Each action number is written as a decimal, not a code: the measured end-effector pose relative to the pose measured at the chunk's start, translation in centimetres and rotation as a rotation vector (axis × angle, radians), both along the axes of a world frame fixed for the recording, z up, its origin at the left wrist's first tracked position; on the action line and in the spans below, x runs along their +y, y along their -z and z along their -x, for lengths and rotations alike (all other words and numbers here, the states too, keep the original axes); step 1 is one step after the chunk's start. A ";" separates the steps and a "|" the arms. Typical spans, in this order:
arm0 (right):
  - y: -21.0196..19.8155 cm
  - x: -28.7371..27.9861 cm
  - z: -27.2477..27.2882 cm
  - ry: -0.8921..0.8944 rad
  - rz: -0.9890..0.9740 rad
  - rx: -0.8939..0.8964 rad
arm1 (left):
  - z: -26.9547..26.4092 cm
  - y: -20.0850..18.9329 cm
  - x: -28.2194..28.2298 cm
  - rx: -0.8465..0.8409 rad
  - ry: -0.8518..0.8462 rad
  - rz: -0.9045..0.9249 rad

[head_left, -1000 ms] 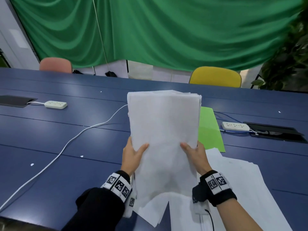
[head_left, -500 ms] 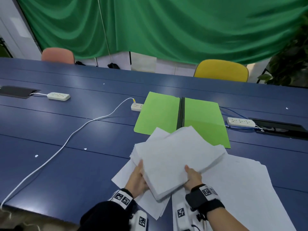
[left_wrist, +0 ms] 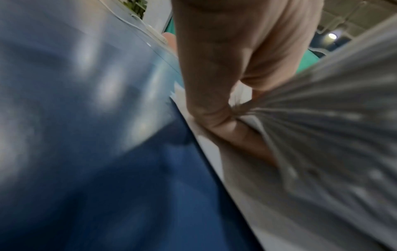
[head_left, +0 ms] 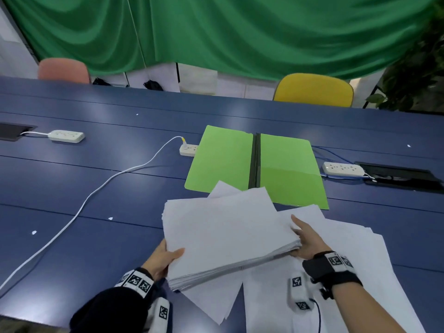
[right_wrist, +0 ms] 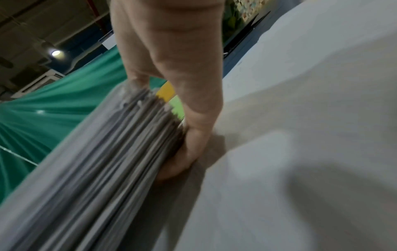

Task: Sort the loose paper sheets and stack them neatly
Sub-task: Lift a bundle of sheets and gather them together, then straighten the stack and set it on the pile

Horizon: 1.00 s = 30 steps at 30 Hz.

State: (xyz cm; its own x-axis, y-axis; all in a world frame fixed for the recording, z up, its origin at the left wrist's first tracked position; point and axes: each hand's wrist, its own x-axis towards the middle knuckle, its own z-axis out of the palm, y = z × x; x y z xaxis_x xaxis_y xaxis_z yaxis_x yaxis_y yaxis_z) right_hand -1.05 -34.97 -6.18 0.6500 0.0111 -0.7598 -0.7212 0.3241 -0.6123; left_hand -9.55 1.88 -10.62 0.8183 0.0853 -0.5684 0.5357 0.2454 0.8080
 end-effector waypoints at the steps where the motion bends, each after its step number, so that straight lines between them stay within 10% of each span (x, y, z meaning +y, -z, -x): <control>1: -0.3 0.4 -0.3 -0.090 0.059 -0.001 | -0.1 0.0 0.0 -0.001 0.010 0.002; 8: -1.4 3.0 -2.4 -0.453 0.445 -0.327 | -1.2 -1.8 -2.5 -0.209 -0.181 -0.307; 18: -5.8 4.4 -0.9 -0.032 0.405 -0.798 | -0.9 -11.0 -5.6 -0.762 -0.381 -0.294; 30: -6.1 3.9 2.5 -0.008 0.325 -0.874 | 1.1 -10.4 -6.2 -0.832 -0.451 -0.290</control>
